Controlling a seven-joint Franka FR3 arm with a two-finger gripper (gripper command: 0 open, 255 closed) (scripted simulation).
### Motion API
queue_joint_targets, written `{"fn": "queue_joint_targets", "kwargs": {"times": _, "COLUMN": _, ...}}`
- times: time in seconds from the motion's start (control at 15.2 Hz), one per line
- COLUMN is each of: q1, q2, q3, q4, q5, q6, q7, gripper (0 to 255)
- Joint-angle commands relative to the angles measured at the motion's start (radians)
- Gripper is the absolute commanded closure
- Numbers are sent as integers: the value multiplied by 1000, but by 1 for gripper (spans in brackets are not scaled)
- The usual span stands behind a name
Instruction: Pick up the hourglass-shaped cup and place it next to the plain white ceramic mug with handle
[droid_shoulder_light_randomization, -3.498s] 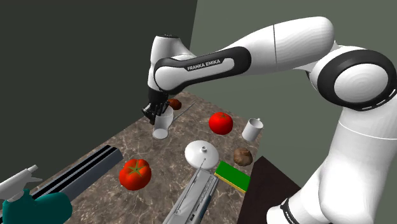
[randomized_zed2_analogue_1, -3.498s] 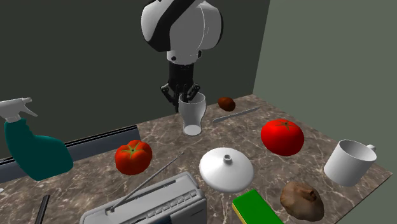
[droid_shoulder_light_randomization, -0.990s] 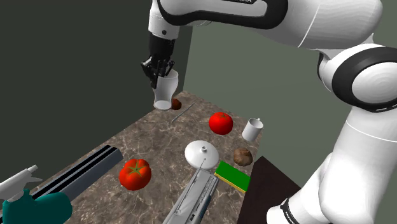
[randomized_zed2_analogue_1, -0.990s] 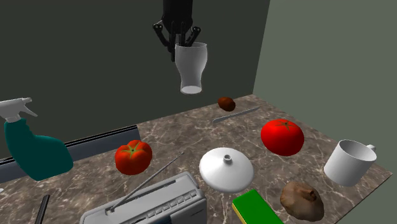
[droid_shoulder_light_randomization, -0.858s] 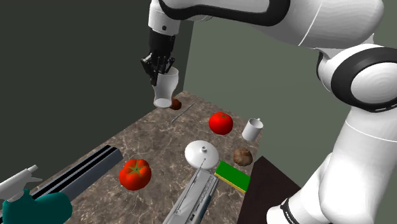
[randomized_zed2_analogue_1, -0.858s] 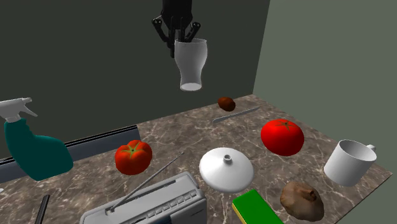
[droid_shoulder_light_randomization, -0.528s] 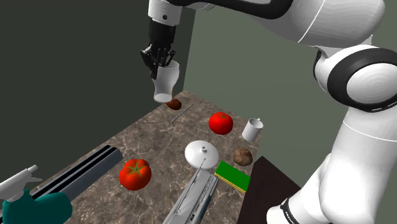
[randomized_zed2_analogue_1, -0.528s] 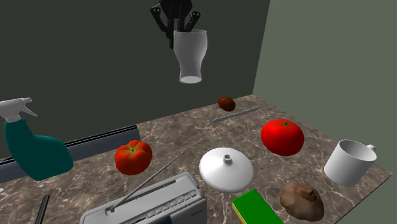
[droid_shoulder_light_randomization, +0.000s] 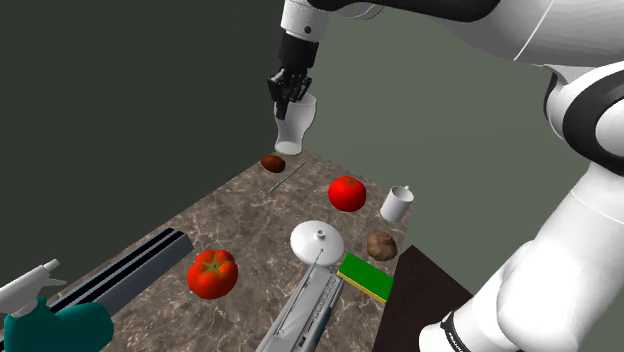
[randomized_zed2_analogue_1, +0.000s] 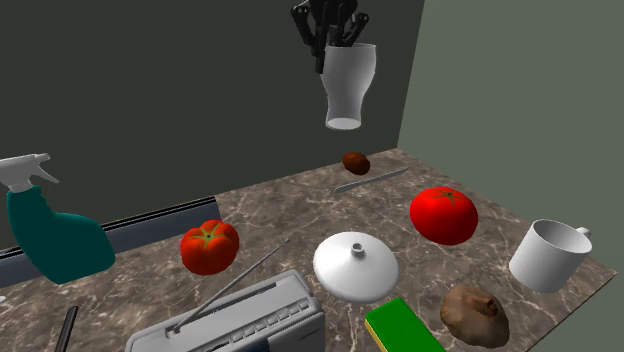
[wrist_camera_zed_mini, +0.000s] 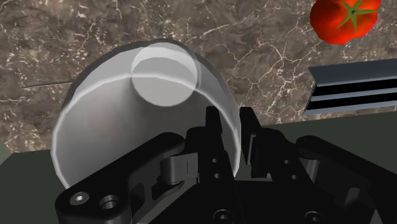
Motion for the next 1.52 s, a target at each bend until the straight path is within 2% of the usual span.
{"fn": "queue_joint_targets", "kwargs": {"times": 0.0, "q1": -31, "q2": -33, "q3": -20, "q4": -46, "q5": 11, "q6": 11, "q7": -52, "gripper": 255}}
{"fn": "queue_joint_targets", "kwargs": {"times": 0.73, "q1": -167, "q2": -164, "q3": -145, "q4": -199, "q5": 39, "q6": 11, "q7": -315, "gripper": 255}}
{"fn": "queue_joint_targets", "kwargs": {"times": 1.45, "q1": -293, "q2": -169, "q3": -281, "q4": -198, "q5": 33, "q6": -20, "q7": -575, "gripper": 255}}
